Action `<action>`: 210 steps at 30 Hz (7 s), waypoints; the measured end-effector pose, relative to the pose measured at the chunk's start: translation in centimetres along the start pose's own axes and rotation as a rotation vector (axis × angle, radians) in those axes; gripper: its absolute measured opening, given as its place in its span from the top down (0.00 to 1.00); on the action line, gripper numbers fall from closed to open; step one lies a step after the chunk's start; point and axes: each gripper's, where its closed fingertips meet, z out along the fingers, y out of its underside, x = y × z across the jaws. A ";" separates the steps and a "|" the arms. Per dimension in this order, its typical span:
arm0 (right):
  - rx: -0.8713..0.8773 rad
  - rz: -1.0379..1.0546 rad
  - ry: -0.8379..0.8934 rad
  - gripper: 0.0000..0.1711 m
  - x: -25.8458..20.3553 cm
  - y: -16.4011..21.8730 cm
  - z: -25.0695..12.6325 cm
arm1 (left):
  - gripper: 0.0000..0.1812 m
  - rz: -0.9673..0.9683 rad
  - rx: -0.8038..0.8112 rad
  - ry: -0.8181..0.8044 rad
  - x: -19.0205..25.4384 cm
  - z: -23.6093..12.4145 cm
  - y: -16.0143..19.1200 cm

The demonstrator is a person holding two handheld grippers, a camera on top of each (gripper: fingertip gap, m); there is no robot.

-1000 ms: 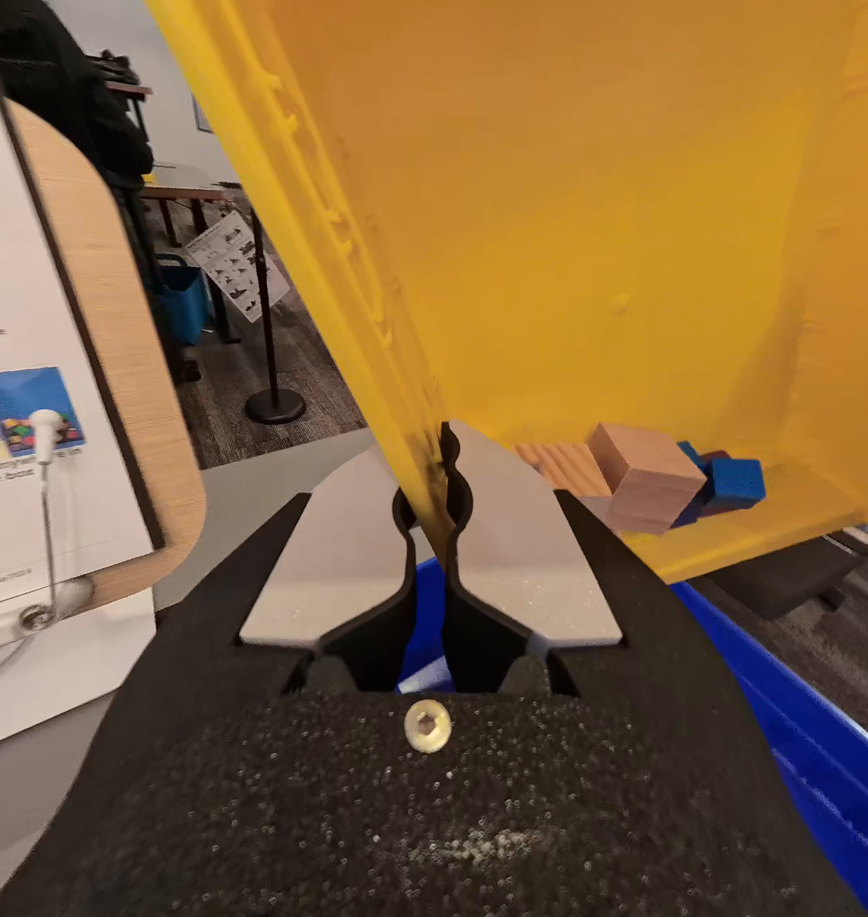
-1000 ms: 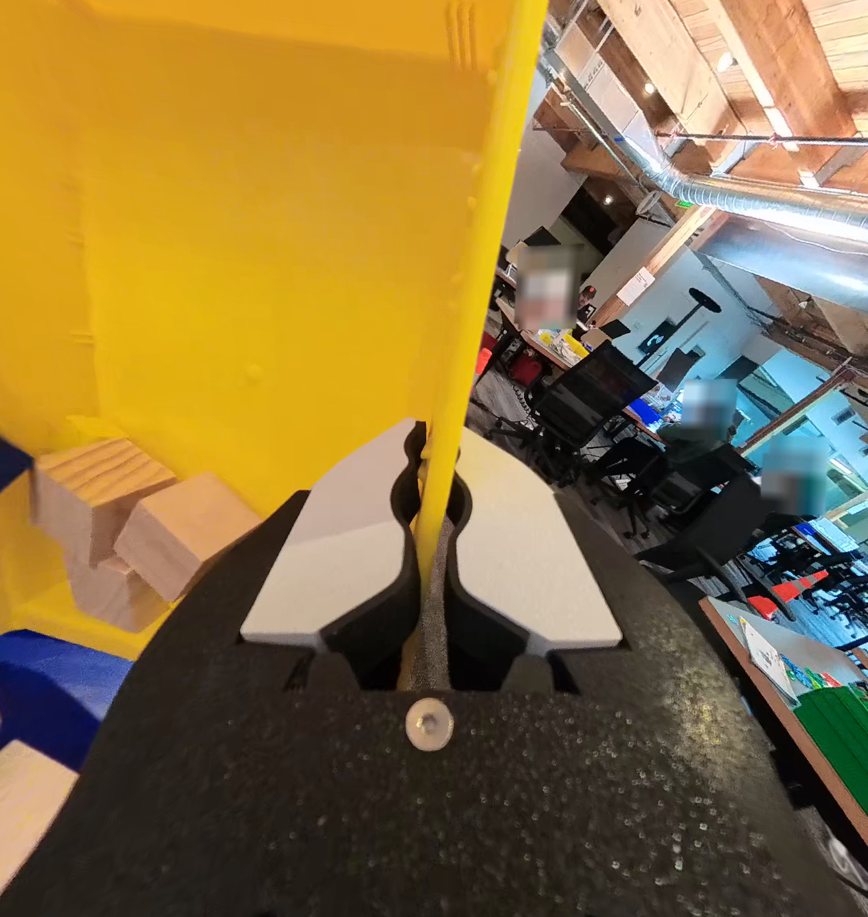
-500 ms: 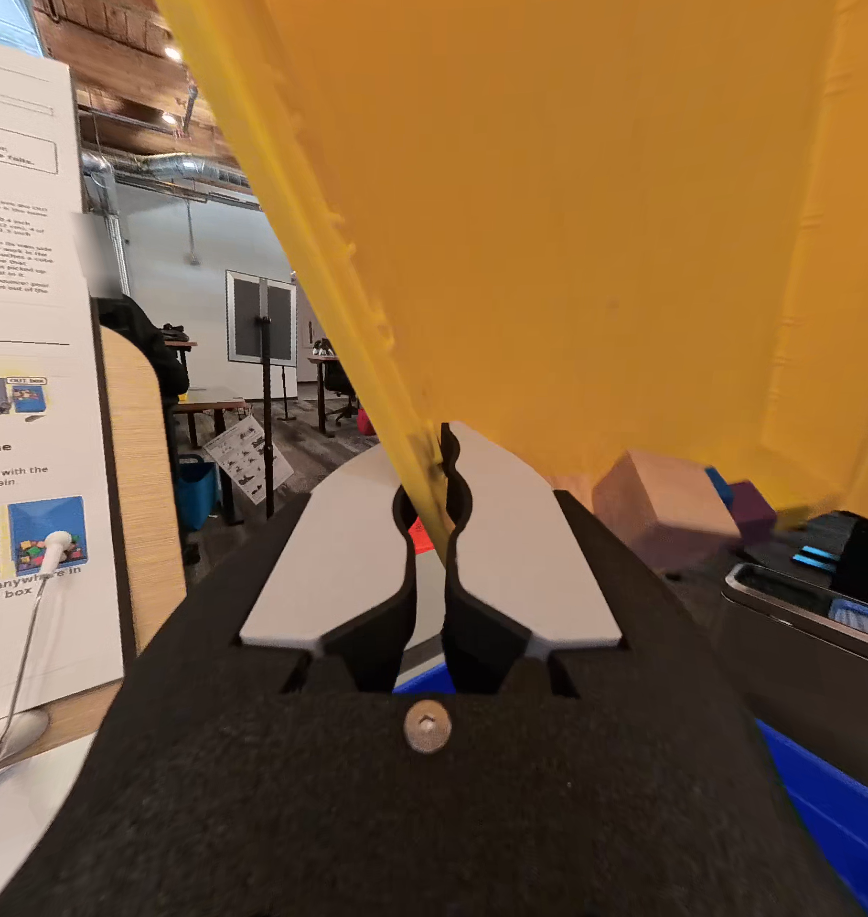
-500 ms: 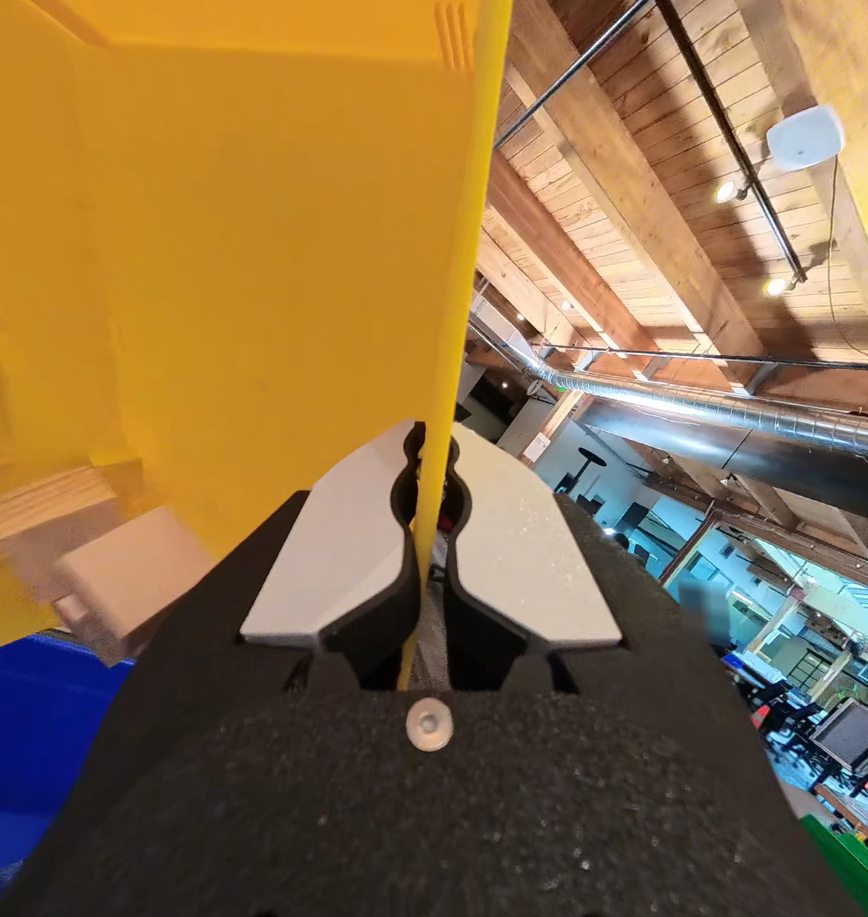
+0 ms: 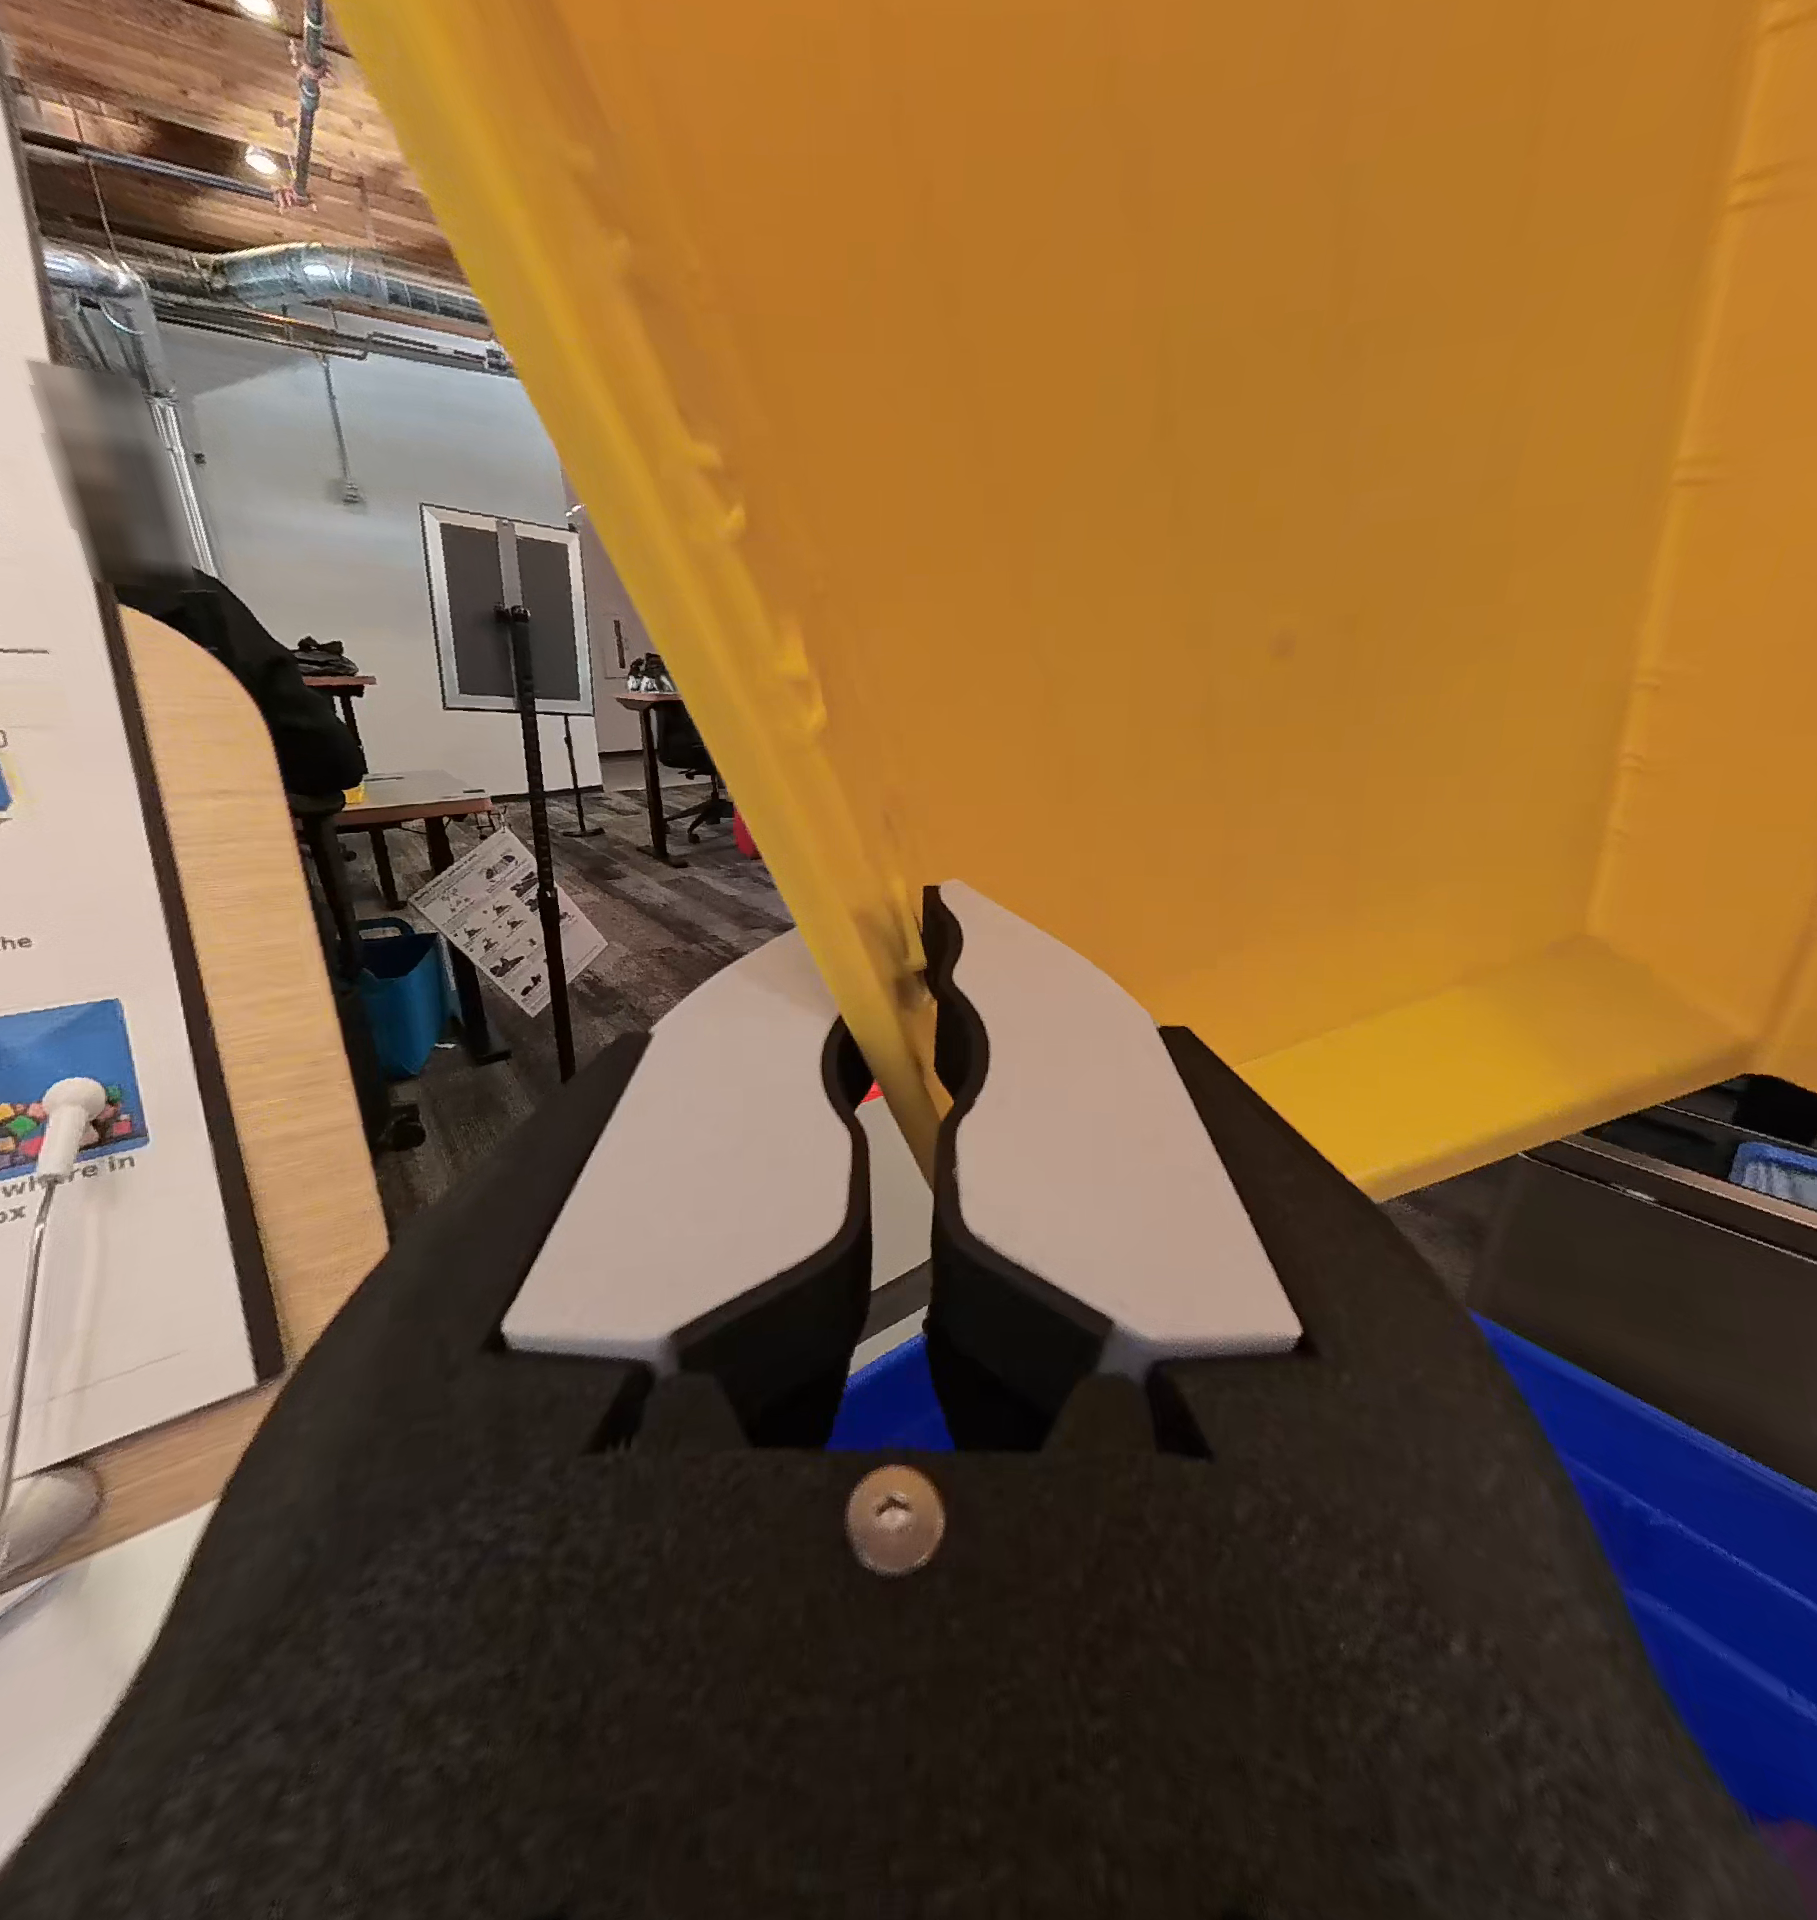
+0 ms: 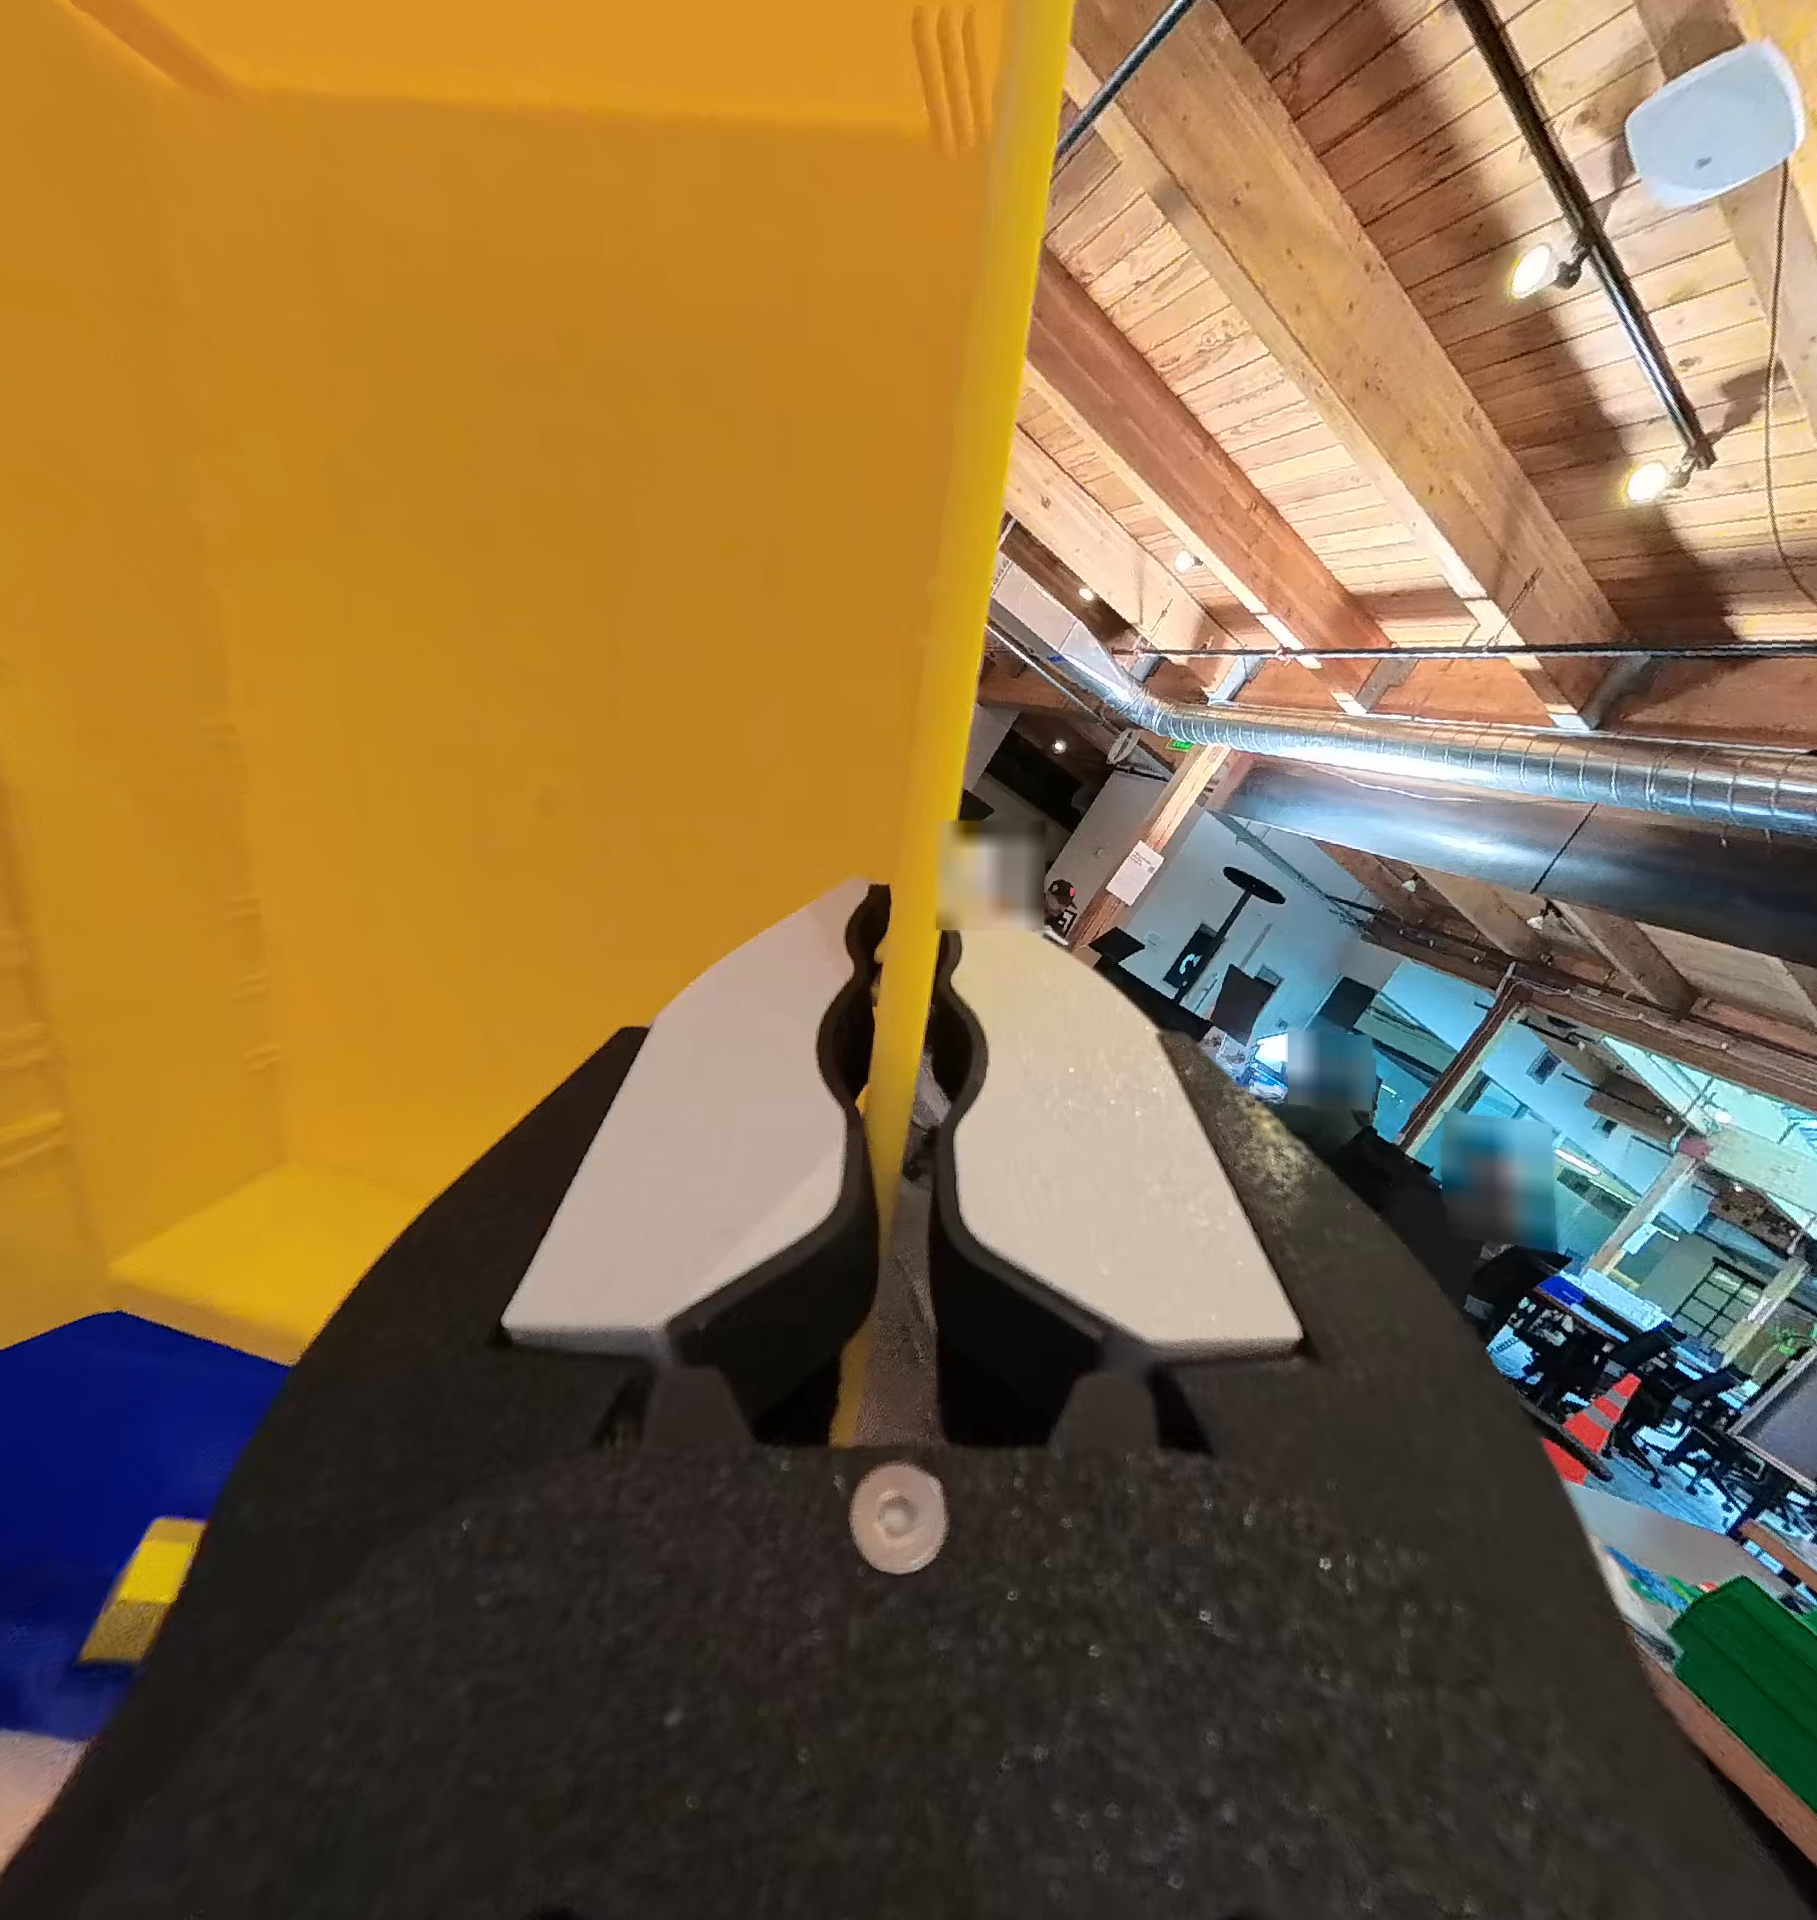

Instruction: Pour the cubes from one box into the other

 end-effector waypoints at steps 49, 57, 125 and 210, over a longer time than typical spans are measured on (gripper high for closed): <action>-1.602 0.342 -1.059 0.96 -66.8 -17.7 -20.2 | 0.97 -0.420 -1.553 -0.452 -49.3 -52.9 8.3; -1.270 0.510 -1.191 0.75 -57.9 -25.4 -14.5 | 0.63 -0.411 -1.387 -0.533 -48.8 -52.0 -2.0; -0.590 0.664 -0.333 0.70 -12.4 7.9 -32.5 | 0.60 0.049 -0.421 -0.117 -8.7 -49.0 1.5; -0.469 0.552 -1.370 0.67 -51.6 -21.6 -44.7 | 0.98 -0.348 -0.644 -0.646 -42.8 -61.1 4.7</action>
